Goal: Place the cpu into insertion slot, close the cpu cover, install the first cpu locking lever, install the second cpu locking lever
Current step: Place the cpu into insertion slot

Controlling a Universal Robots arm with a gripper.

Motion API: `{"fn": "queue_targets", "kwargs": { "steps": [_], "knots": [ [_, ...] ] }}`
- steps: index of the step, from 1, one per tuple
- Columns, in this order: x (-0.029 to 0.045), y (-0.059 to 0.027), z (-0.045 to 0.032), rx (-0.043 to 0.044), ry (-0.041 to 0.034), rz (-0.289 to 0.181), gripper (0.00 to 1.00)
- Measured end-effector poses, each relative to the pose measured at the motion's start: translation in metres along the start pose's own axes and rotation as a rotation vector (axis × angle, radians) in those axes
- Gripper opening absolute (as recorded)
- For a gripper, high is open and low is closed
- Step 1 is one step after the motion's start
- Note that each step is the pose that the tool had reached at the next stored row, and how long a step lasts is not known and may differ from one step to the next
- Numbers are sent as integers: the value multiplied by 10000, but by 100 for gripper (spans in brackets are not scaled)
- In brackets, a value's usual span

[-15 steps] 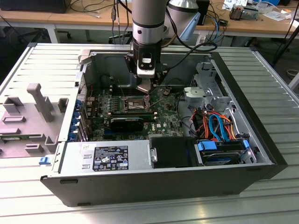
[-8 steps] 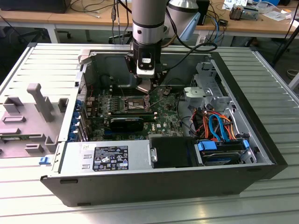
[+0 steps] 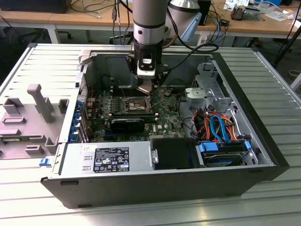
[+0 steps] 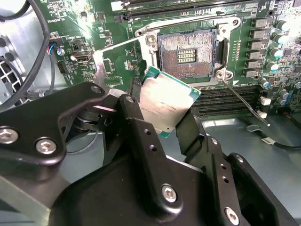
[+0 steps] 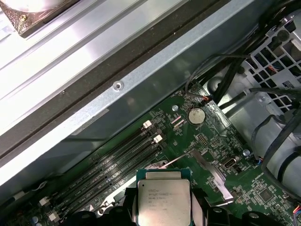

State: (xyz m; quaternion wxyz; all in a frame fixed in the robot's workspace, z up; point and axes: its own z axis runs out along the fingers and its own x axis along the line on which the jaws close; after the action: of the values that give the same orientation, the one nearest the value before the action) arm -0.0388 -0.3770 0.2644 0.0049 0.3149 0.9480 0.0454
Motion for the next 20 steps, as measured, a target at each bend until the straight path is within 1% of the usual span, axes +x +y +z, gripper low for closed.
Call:
{"fn": "queue_targets", "kwargs": {
  "steps": [20],
  "knots": [
    [0, -1, 6, -6, -29, 327, 54]
  ]
}}
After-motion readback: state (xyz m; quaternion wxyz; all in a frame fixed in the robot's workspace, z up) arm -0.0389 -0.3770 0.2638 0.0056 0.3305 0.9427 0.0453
